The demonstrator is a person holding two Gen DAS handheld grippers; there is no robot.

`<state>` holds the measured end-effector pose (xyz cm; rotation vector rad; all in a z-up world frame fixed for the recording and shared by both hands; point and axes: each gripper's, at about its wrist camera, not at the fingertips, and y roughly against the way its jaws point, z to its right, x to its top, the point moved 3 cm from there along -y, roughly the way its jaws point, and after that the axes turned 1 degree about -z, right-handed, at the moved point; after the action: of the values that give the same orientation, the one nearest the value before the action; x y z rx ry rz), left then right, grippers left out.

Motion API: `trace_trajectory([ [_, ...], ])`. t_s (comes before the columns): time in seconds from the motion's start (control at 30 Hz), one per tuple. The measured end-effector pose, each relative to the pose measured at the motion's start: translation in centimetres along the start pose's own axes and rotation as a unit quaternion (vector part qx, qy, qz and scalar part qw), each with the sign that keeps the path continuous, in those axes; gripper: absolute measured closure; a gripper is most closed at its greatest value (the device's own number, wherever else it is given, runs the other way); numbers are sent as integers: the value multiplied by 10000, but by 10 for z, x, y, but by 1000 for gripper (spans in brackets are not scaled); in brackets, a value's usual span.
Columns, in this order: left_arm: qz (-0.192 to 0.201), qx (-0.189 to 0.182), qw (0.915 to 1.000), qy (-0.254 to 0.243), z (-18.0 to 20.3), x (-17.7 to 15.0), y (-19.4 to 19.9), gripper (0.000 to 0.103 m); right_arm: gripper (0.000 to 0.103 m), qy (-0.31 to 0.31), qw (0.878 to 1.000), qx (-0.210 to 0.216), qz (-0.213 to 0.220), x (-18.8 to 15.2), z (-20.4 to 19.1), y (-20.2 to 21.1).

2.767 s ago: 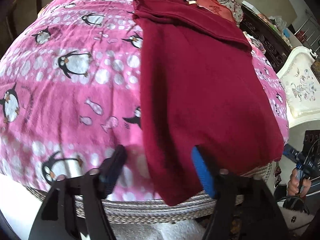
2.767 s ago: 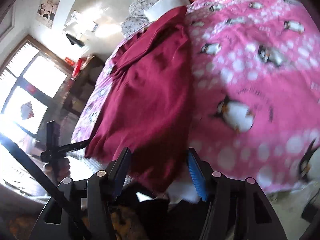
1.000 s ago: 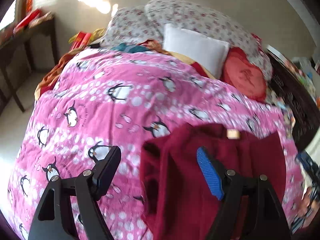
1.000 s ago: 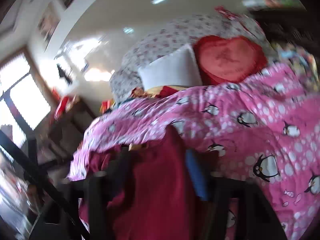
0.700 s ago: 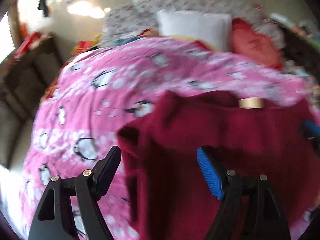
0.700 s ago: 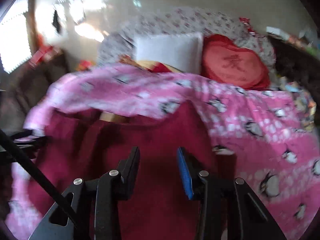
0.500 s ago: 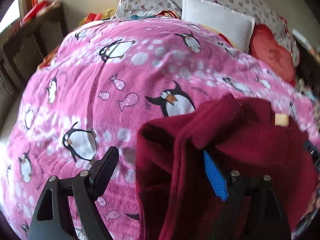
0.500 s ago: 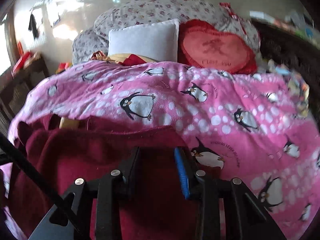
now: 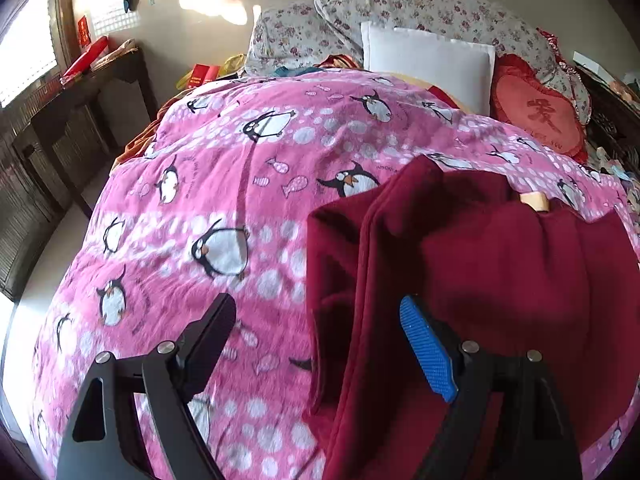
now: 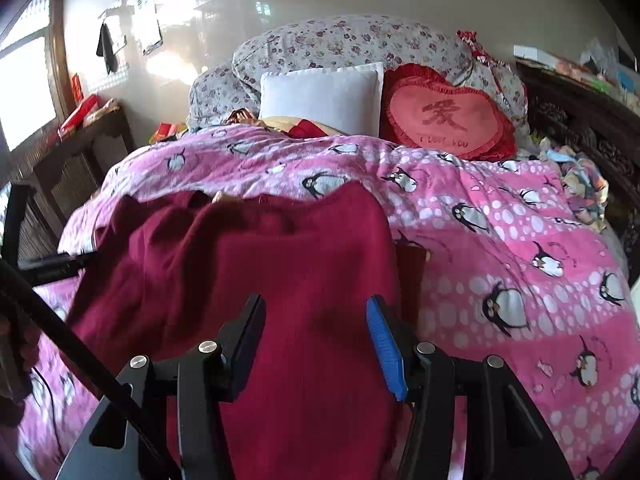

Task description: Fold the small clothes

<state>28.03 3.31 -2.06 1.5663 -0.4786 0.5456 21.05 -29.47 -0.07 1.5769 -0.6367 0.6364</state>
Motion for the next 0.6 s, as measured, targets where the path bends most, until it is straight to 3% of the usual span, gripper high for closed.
trace_trajectory([
  [0.23, -133, 57, 9999, 80, 0, -21, -9, 19, 43, -49, 9990, -389, -225, -6, 5, -39],
  [0.6, -265, -371, 9975, 535, -17, -36, -13, 19, 41, -123, 9998, -154, -22, 16, -8, -12],
])
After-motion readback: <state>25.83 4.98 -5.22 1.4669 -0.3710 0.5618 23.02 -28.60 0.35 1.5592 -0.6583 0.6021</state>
